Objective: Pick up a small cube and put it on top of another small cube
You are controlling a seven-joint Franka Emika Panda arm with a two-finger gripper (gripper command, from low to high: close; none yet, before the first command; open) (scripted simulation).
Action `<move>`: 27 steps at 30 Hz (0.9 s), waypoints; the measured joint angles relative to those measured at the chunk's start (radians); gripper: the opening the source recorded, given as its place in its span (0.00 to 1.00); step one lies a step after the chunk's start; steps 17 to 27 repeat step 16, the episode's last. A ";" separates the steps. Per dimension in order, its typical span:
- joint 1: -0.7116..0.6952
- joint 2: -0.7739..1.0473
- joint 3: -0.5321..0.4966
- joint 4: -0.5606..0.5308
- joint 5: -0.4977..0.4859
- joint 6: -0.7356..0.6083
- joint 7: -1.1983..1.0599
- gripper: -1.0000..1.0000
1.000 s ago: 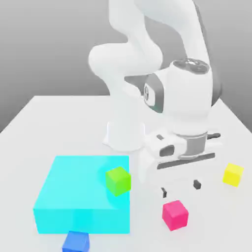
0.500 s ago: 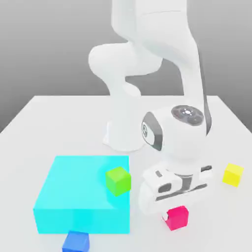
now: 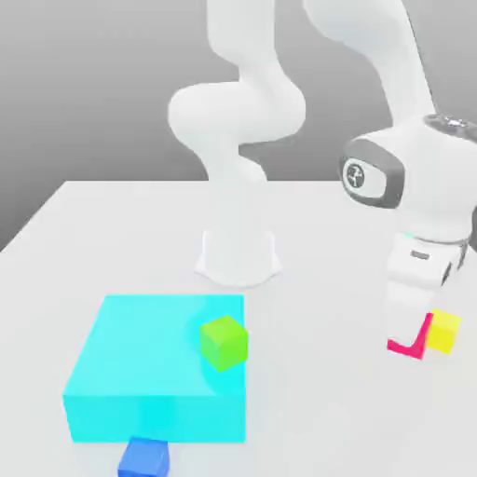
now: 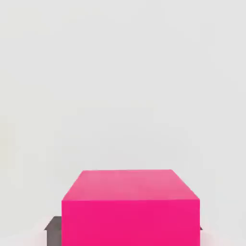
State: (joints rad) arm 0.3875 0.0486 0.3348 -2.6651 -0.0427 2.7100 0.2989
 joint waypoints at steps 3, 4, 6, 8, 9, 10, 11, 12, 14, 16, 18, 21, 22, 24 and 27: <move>0.065 -0.027 0.042 -0.003 0.020 -0.022 -0.135 0.00; 0.085 -0.036 0.057 -0.005 0.029 -0.030 -0.181 0.00; 0.127 -0.054 0.083 -0.007 0.047 -0.044 -0.274 0.00; 0.177 -0.039 0.095 -0.007 0.034 -0.031 -0.319 0.00; 0.189 -0.011 0.080 -0.005 0.006 -0.006 -0.308 0.00; 0.184 0.023 0.060 -0.003 -0.026 0.022 -0.289 0.00; 0.192 0.059 0.039 -0.001 -0.065 0.053 -0.264 0.00; 0.206 0.096 0.015 0.002 -0.105 0.084 -0.235 0.00; 0.223 0.130 -0.010 0.005 -0.141 0.113 -0.209 1.00; 0.223 0.130 -0.010 0.005 -0.141 0.113 -0.209 1.00; 0.223 0.130 -0.010 0.005 -0.141 0.113 -0.209 1.00; 0.223 0.130 -0.010 0.005 -0.141 0.113 -0.209 1.00; 0.223 0.130 -0.010 0.005 -0.141 0.113 -0.209 1.00; 0.223 0.130 -0.010 0.005 -0.141 0.113 -0.209 1.00; 0.223 0.130 -0.010 0.005 -0.141 0.113 -0.209 1.00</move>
